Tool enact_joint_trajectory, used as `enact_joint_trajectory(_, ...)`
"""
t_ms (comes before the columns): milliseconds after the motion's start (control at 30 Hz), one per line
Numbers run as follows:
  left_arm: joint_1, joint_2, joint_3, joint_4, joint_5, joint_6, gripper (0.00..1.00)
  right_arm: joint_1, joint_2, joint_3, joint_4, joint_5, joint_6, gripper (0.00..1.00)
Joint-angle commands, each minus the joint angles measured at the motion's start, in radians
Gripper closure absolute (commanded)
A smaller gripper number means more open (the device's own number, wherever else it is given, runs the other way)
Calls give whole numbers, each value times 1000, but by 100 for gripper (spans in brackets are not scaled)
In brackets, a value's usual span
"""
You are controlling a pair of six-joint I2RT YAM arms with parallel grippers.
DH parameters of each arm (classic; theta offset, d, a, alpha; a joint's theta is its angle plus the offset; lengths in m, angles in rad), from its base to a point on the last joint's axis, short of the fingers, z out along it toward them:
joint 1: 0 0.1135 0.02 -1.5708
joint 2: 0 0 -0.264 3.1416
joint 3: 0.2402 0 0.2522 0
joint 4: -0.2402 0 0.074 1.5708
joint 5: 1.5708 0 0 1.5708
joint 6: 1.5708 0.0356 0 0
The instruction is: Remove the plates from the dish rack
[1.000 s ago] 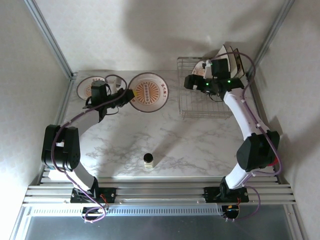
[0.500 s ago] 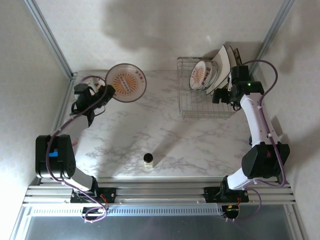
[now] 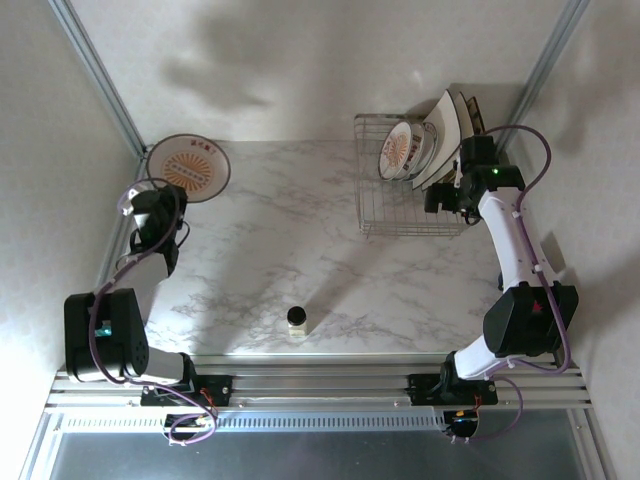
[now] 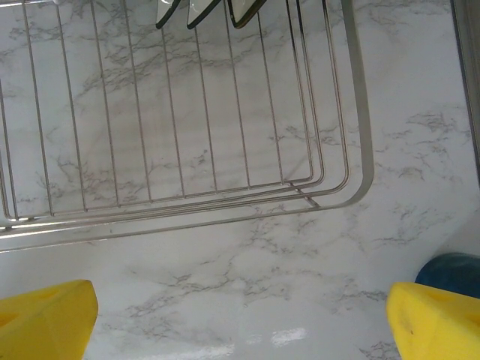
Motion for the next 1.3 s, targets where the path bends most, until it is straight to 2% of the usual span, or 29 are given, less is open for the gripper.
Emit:
enact_joint_trajectory(0,8,31,2,127,-134,-92,100,-4,13,-10,2,-20,-10,1)
enact_joint_trajectory(300,26,185,70,145,-200,-179,100,-4,31,-10,-1,-20,-5,1)
enact_joint_trajectory(633,29,414,261,119,-185,-212,100,-4,31,-21,-5,-21,-2,1)
enact_joint_trajectory(867,27,541,408,0,-182,-208,100,-4,42,-20,-2,-34,7,1)
enact_joint_trajectory(1267,22,605,558,-166,-198,-153,100,-4,56,-28,9,-35,15,1)
